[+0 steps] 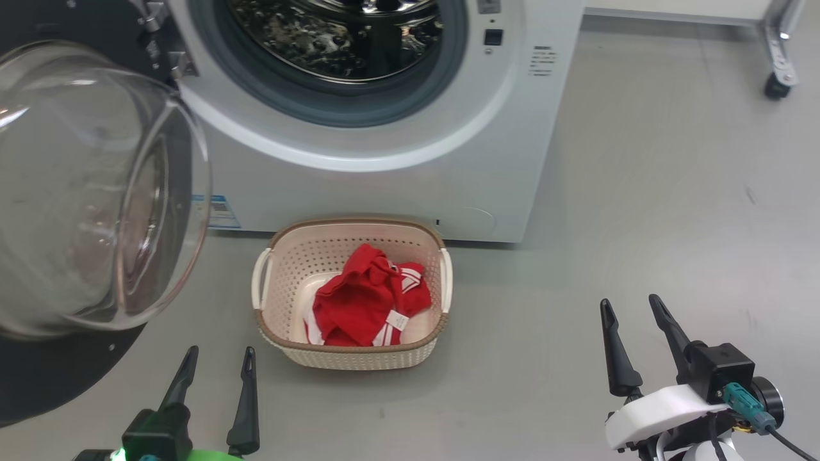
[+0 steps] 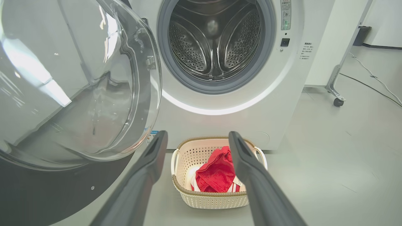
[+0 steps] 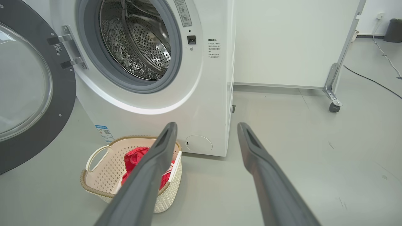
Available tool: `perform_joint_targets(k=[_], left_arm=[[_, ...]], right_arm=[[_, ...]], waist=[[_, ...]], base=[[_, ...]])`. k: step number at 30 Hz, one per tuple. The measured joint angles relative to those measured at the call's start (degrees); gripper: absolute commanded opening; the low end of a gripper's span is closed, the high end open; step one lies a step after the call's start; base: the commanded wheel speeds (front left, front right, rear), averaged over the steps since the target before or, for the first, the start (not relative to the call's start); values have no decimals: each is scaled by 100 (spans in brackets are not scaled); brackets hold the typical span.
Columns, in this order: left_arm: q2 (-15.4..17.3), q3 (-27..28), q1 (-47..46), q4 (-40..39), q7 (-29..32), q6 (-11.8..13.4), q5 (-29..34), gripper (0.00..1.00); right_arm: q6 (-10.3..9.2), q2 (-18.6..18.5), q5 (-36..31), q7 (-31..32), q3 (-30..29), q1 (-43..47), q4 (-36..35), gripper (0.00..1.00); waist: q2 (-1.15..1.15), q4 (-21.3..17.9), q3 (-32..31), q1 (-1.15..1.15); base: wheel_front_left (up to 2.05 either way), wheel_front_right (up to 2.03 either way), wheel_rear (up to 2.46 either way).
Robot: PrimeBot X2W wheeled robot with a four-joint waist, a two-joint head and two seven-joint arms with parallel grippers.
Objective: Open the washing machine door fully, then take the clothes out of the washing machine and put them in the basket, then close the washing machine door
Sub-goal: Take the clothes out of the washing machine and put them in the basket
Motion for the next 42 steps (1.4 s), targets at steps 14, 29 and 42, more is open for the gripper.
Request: perform_joint_targets(k=[14, 29, 42], left_arm=[[-27, 149, 2, 140, -115, 1, -110, 100], [-32, 315, 44, 261, -115, 1, -263, 100], [-33, 483, 225, 171, -116, 2, -269, 100]], right_arm=[[10, -3, -7, 73, 114, 0, -29, 100], [54, 93, -7, 199, 364, 151, -24, 100], [85, 137, -7, 299, 492, 180, -25, 100]], waist=[[0, 1058, -108, 0], [0, 2070, -382, 0], [0, 2329, -555, 0]], base=[[0, 0, 0], [0, 0, 0], [0, 0, 0]])
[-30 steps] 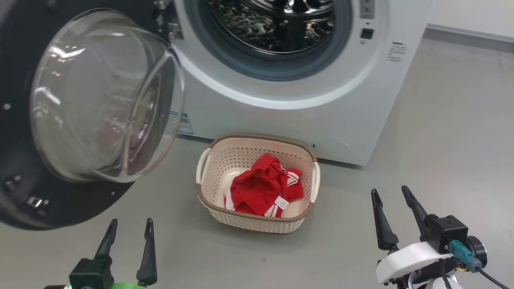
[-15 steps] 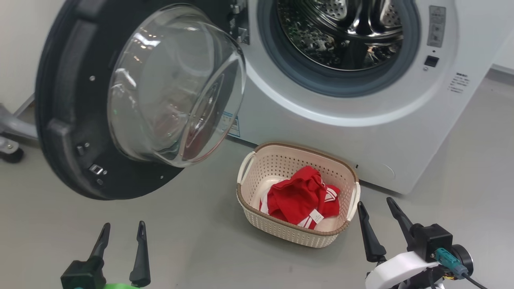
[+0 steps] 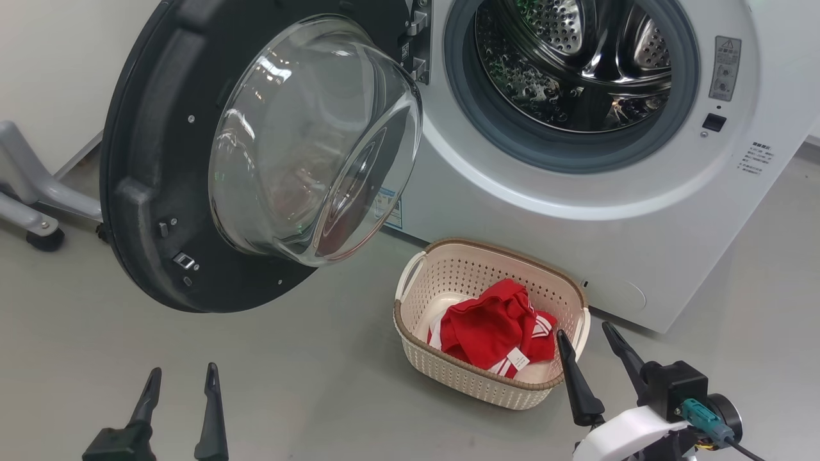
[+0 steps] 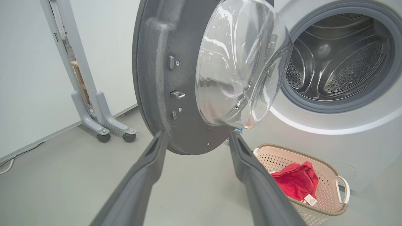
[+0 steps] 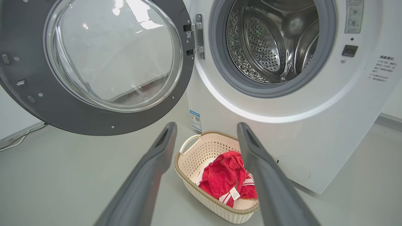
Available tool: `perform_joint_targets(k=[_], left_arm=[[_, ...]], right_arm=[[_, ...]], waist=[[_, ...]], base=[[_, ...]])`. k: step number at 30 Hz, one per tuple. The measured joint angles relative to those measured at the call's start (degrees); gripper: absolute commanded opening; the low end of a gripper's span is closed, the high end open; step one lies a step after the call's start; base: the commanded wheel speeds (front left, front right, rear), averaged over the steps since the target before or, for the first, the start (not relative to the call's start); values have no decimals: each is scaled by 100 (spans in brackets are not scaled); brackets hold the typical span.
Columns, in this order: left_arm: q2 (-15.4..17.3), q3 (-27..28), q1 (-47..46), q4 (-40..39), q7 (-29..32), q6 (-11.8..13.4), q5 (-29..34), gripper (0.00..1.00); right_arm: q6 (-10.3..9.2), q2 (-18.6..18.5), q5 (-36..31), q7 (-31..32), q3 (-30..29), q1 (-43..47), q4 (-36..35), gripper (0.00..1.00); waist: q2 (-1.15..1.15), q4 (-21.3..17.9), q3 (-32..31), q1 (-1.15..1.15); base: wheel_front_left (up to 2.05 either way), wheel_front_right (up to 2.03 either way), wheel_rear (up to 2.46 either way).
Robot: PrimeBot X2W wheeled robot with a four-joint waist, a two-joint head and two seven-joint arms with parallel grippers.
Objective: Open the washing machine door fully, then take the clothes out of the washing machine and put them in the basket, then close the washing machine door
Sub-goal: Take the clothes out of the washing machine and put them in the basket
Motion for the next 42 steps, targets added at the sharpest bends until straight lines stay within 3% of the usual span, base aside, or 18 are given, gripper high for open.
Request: perform_joint_targets(k=[16, 18, 19, 21, 25, 28, 34, 42], left_arm=[[0, 5, 63, -44, 1, 3, -64, 98], [0, 5, 76, -44, 2, 3, -99, 76], [0, 5, 83, -44, 8, 3, -102, 45], [0, 3, 92, -45, 8, 3, -123, 0], [0, 1, 112, -64, 18, 3, -290, 0], [-2, 3, 112, -147, -10, 2, -757, 0], [-7, -197, 107, -555, -188, -5, -3417, 0], [-13, -520, 48, -1625, -822, -42, -5645, 0]], right_arm=[[0, 8, 0, 15, 11, 16, -5, 100], [0, 7, 0, 16, 14, 16, -8, 100], [0, 7, 0, 16, 16, 16, -8, 100], [0, 7, -1, 24, 21, 16, -10, 100], [0, 2, -1, 27, 23, 16, -31, 100], [0, 2, -2, 66, 29, 16, -49, 100], [-1, -10, -51, 73, 29, 16, -97, 100], [-1, -68, -105, 124, 21, 8, -187, 100]], waist=[[0, 24, -9, 0], [0, 26, -7, 0], [0, 26, -6, 0], [0, 27, -3, 0], [0, 27, 9, 0], [0, 27, 20, 0], [0, 33, 56, 0], [0, 40, 195, 0]], base=[[0, 0, 0], [0, 0, 0], [0, 0, 0], [0, 0, 0], [0, 0, 0], [0, 0, 0], [0, 0, 0], [0, 0, 0]])
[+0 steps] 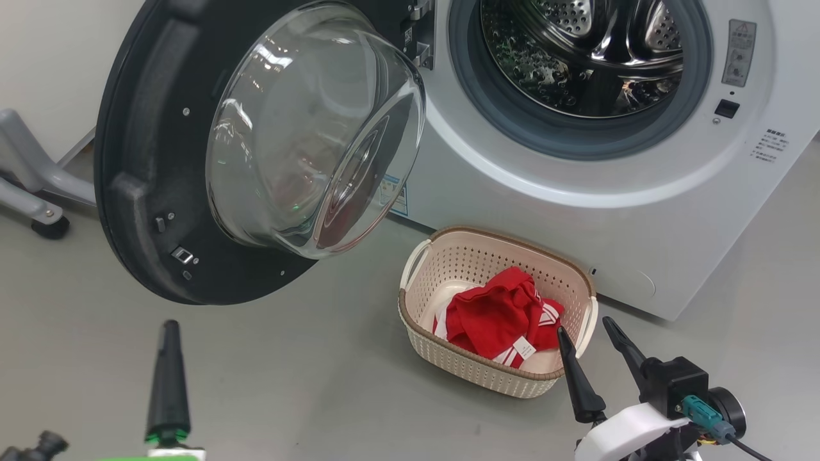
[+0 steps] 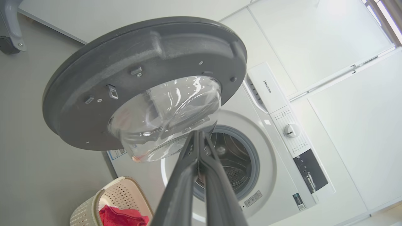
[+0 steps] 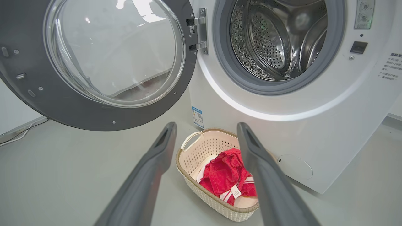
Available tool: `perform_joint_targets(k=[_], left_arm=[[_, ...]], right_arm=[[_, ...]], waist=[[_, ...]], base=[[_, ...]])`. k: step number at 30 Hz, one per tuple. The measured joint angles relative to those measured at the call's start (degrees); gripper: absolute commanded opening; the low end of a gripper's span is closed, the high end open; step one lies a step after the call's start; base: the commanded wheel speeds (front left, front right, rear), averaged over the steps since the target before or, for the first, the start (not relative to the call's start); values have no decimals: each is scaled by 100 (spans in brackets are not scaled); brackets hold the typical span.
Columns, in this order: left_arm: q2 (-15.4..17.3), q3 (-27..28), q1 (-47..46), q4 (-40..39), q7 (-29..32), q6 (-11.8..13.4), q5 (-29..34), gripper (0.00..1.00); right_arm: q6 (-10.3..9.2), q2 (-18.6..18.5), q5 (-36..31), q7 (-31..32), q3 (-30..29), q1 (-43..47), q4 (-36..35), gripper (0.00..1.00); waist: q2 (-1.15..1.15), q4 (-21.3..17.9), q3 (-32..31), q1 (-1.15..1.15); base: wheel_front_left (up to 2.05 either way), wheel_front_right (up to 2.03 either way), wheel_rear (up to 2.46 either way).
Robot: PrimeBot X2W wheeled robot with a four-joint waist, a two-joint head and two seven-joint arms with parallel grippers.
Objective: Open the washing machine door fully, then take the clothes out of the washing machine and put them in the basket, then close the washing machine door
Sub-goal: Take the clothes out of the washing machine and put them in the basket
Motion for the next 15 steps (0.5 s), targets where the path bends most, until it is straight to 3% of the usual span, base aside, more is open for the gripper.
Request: perform_joint_targets(k=[4, 8, 15], left_arm=[[-3, 314, -120, -282, -298, -267, -1094, 0], [-15, 1084, -374, -397, -290, -530, -2131, 0], [25, 2267, -799, -427, -287, -675, -2210, 0]], right_arm=[[-1, -23, -4, 52, 4, -7, -38, 100], [-1, -45, -48, 101, 15, -42, -86, 100], [-5, -93, -88, 154, 14, -98, -196, 100]], waist=[[0, -10, 76, 0], [0, -32, 157, 0], [0, -85, 334, 0]], base=[[0, 0, 0], [0, 0, 0], [0, 0, 0]])
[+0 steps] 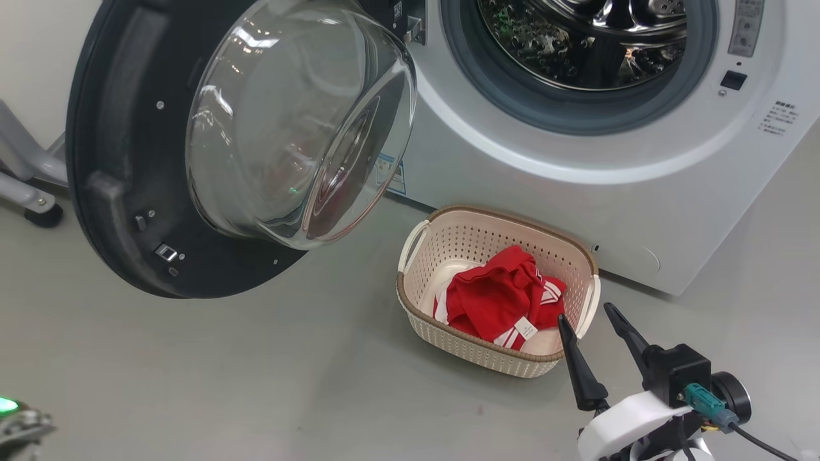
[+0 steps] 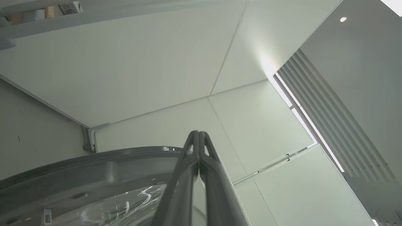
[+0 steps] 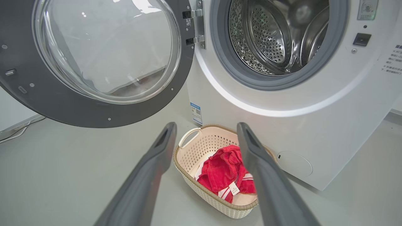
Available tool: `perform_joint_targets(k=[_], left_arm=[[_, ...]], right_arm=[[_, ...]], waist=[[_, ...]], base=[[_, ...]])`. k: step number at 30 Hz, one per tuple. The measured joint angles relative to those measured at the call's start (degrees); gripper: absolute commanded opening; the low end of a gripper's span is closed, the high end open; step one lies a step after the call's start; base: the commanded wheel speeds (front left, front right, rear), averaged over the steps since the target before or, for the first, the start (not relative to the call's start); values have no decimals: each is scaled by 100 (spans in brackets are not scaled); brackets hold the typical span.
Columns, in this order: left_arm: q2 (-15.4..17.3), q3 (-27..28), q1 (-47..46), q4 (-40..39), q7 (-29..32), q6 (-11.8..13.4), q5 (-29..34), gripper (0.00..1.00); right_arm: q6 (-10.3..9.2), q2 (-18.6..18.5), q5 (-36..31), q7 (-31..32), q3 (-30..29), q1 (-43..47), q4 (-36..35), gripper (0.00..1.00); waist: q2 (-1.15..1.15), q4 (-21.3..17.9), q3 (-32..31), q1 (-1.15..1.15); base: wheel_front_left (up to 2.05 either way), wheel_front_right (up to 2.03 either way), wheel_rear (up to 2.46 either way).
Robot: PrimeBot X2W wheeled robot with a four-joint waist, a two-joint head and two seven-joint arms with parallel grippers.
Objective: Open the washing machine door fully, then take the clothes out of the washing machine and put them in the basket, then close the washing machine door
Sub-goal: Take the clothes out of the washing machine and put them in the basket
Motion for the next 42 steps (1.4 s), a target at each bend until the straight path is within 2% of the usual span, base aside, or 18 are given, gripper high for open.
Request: perform_joint_targets(k=[7, 15, 19, 34, 42], left_arm=[[627, 578, -511, 443, 311, 29, -513, 0], [1460, 1118, -962, 1764, 826, 528, -1038, 0], [1678, 1234, -1046, 2421, 1098, 614, -1370, 0], [2380, 575, -1612, 3758, 2356, 714, -1868, 0], [2504, 268, -1842, 4057, 2680, 714, -1859, 0]], right_arm=[[-2, -73, -29, 67, -31, -154, -94, 100], [7, -119, -59, 137, -10, -313, -151, 100], [10, -126, -60, 142, -2, -353, -154, 100], [81, -165, -60, 197, 29, -482, -170, 100], [91, -166, -62, 200, 68, -521, -174, 100]], waist=[[0, -67, 207, 0], [0, -180, 386, 0], [0, -280, 447, 0], [0, -656, 590, 0], [0, -802, 648, 0]], base=[[0, 0, 0], [0, 0, 0], [0, 0, 0], [0, 0, 0], [0, 0, 0]])
